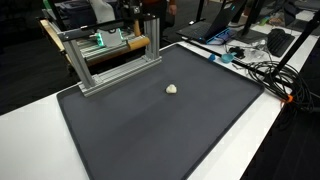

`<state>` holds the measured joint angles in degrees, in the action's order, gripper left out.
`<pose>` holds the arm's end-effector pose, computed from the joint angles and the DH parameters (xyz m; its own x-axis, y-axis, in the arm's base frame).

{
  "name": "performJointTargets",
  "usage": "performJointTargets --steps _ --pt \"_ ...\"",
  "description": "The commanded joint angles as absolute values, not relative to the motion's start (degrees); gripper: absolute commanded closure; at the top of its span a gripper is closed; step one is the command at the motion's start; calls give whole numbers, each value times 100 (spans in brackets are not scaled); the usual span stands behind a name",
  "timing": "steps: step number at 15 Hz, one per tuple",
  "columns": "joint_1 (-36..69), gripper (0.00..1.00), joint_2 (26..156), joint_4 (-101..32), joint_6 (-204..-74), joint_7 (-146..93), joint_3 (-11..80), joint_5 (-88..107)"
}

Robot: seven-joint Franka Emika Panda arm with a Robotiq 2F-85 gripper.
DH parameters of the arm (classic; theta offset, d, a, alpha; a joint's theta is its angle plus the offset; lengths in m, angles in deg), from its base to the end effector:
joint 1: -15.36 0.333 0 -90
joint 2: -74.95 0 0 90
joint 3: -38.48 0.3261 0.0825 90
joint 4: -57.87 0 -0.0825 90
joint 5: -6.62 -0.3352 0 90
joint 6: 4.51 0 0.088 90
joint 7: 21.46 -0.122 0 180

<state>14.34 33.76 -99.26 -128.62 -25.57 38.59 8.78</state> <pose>0.2892 -0.0065 0.4521 0.9874 -0.0665 0.1439 -0.0708 -0.9972 0.0249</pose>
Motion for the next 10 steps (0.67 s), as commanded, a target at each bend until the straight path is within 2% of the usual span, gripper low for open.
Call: performJointTargets --steps 1,5,10 --pt "1367 78 3137 -9914 -12899 -2706 3963 874" --pt "1365 78 3384 -9386 -13283 -2736 4144 1030" --pt "1107 78 4698 -7761 -13342 -2933 4539 1545"
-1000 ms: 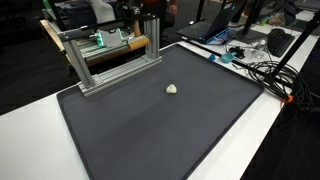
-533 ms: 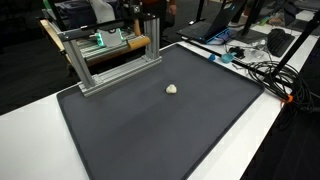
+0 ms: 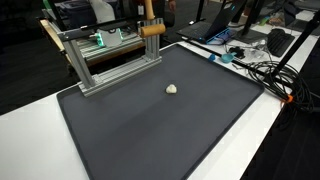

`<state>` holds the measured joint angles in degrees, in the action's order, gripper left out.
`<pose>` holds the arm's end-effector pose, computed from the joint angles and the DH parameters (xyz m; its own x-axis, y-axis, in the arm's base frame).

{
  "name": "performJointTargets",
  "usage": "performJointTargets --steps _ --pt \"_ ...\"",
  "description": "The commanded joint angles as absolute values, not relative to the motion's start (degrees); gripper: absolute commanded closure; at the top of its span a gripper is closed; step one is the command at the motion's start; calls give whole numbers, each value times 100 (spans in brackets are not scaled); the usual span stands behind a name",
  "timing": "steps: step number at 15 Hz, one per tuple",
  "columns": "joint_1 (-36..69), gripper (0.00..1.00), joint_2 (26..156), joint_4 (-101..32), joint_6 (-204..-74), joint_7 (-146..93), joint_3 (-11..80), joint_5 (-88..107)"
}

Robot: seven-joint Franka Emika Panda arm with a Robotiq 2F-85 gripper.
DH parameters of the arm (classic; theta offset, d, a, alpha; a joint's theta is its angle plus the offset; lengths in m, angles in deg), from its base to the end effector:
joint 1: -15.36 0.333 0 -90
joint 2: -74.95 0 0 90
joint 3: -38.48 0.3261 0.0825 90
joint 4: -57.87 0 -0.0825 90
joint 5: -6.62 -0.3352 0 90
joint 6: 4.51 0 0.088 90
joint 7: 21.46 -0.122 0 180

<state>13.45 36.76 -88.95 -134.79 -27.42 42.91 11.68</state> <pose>0.3341 0.0154 0.5301 0.9275 -0.0034 0.3737 -0.0410 -0.9948 0.0927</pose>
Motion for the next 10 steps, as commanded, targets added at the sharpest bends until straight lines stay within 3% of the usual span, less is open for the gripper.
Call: performJointTargets --steps 1,2,3,10 --pt "1108 78 4969 -7456 -13153 -2919 4568 1633" --pt "1372 78 5285 -7140 -12766 -2501 4389 1391" --pt "1321 53 4503 -7958 -13238 -2777 4394 1465" --pt "1413 53 5361 -7255 -12929 -2646 4364 1456"
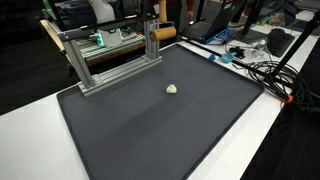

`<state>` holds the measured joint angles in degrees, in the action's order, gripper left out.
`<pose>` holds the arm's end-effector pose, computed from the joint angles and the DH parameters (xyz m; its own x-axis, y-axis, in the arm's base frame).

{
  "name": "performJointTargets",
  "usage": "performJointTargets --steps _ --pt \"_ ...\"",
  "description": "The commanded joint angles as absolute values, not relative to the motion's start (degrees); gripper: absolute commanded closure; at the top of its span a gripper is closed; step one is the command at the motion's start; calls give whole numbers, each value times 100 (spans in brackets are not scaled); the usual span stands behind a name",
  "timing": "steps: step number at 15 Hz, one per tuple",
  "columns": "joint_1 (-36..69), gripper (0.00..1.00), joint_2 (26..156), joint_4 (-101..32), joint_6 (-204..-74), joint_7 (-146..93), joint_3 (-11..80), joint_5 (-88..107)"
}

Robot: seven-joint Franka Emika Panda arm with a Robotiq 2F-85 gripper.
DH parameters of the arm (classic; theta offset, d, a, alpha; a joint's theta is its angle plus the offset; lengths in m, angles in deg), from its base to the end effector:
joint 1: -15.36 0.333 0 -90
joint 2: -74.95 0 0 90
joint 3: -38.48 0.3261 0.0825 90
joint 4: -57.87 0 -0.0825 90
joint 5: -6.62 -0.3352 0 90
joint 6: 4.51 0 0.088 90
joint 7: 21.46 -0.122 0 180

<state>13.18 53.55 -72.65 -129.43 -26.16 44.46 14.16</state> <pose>0.4192 0.0262 0.5412 0.9595 0.0609 0.2751 0.0229 -0.9900 0.1394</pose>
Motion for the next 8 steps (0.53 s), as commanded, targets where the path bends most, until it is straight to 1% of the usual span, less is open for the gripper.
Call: performJointTargets --steps 1,5,6,8 --pt "1414 53 5357 -7244 -12913 -2644 4364 1456" --pt "1415 53 5357 -7235 -12909 -2643 4364 1456" --pt "1415 78 5357 -7235 -12909 -2643 4364 1456" --pt "1365 78 5733 -7026 -13163 -2828 4284 1303"
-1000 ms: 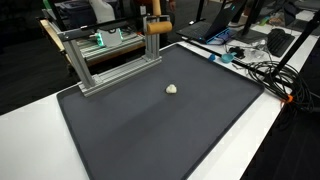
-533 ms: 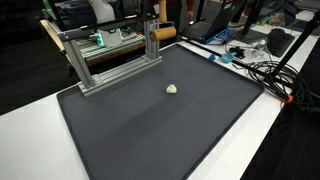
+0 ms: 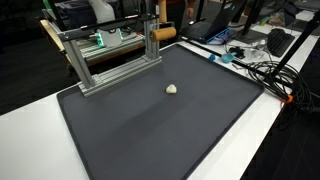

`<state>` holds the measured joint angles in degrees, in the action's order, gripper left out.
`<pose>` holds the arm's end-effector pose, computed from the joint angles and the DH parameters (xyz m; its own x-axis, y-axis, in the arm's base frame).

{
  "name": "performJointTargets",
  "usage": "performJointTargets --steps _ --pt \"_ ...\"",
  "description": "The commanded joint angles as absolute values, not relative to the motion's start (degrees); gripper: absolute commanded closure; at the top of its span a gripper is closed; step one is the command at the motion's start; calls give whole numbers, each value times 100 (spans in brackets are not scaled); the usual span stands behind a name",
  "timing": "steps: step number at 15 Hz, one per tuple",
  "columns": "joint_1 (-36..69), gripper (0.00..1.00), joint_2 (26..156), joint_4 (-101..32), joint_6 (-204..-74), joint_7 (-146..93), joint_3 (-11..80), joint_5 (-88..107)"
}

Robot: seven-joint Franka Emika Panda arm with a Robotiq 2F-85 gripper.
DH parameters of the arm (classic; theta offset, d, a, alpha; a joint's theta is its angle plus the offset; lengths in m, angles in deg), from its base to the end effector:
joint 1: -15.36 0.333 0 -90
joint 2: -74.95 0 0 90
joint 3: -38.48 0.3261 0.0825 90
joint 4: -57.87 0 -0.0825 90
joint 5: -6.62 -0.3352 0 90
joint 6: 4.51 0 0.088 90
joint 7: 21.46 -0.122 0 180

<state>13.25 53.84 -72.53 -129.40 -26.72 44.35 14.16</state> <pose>0.4204 0.0258 0.5400 0.9606 0.0504 0.2732 0.0134 -0.9907 0.1357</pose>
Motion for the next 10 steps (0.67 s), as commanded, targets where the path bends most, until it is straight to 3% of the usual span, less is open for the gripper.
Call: performJointTargets --steps 1,10 --pt "1314 78 6011 -6879 -13371 -2979 4244 1259" --pt "1370 78 8342 -5405 -13531 -3232 3860 885"
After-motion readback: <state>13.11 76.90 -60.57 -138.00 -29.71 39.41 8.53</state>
